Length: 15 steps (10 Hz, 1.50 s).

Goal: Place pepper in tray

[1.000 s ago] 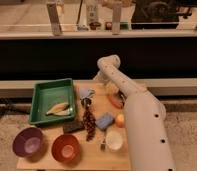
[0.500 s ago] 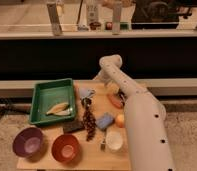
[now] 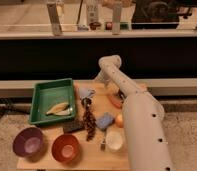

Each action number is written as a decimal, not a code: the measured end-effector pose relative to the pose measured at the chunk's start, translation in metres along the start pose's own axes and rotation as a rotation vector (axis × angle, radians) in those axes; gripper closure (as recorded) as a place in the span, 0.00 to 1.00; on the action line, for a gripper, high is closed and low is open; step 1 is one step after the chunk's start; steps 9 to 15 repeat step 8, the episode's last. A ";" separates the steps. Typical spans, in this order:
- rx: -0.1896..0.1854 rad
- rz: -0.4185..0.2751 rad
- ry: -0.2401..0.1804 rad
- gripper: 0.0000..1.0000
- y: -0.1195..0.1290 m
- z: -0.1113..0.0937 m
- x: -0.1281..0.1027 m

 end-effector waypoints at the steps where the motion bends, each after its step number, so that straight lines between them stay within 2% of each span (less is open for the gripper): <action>1: -0.013 -0.021 0.001 0.20 0.004 0.001 -0.003; 3: -0.030 -0.060 0.008 0.20 0.019 0.000 -0.004; 8: -0.043 -0.178 -0.013 0.20 0.035 0.003 -0.013; 15: -0.043 -0.178 -0.013 0.20 0.035 0.003 -0.013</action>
